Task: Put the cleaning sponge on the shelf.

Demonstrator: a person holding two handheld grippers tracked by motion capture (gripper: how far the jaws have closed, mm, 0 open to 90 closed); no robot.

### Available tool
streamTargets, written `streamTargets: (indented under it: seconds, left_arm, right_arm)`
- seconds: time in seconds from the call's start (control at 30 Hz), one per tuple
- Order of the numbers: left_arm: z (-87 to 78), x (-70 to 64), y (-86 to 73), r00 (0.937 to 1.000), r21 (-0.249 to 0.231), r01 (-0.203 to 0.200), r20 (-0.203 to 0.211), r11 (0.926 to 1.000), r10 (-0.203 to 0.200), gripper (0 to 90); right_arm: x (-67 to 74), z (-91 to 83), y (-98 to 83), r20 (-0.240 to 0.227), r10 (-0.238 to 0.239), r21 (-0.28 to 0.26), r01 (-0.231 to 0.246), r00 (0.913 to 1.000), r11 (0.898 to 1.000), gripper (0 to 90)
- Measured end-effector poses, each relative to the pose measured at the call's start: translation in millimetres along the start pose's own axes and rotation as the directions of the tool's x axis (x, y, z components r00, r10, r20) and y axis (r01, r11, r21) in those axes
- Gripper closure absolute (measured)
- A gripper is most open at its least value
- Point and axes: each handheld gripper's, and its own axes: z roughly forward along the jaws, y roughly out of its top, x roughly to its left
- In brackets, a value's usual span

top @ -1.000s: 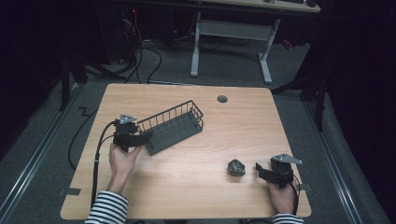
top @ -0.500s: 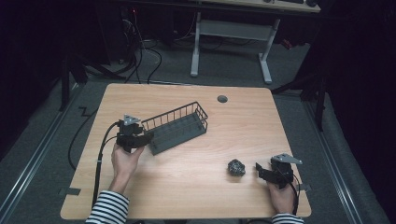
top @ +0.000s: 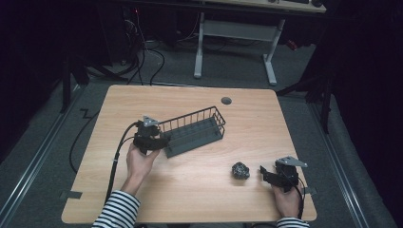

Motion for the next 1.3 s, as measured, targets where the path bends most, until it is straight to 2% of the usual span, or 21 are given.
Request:
streamTargets:
  seconds: [0.13, 0.3, 0.43, 0.7, 0.93, 1.17, 1.3]
  left_arm:
    - [5.4, -12.1, 5.4, 0.9991, 0.008, -0.039, 0.017, 0.9992, 0.038, 45.9]
    - [10.2, -27.8, 9.3, 0.9974, 0.009, -0.049, 0.053, 0.9987, 0.049, 45.2]
    - [12.5, -35.6, 11.3, 0.9955, 0.013, -0.062, 0.072, 0.9980, 0.061, 44.9]
    - [18.3, -46.9, 14.2, 0.9933, 0.012, -0.062, 0.099, 0.9980, 0.061, 44.5]
    - [13.6, -42.5, 15.9, 0.9942, -0.011, -0.043, 0.098, 0.9990, 0.044, 37.0]
    - [-6.9, -33.4, 17.0, 0.9936, -0.053, -0.040, 0.104, 0.9978, 0.045, 34.9]
    - [-20.0, -25.2, 13.1, 0.9939, -0.075, -0.054, 0.092, 0.9957, 0.061, 35.6]
  right_arm:
    - [0.0, 0.0, 0.0, -0.001, -0.001, 0.000, 0.001, 1.0000, 1.000, 31.1]
    - [0.2, 0.1, -0.1, -0.004, -0.002, -0.003, 0.002, 1.0000, 1.000, 30.9]
    - [0.3, 0.0, 0.0, -0.004, -0.002, 0.000, 0.002, 1.0000, 1.000, 31.0]
    - [0.3, 0.0, -0.1, -0.005, -0.004, -0.002, 0.004, 1.0000, 1.000, 30.9]
    - [0.6, -0.1, -0.1, -0.008, -0.007, -0.001, 0.007, 0.9999, 1.000, 31.0]
    - [0.8, -0.1, -0.2, -0.010, -0.009, -0.001, 0.009, 0.9999, 1.000, 30.9]
    - [0.7, 0.0, -0.2, -0.011, -0.011, -0.001, 0.011, 0.9999, 1.000, 31.0]
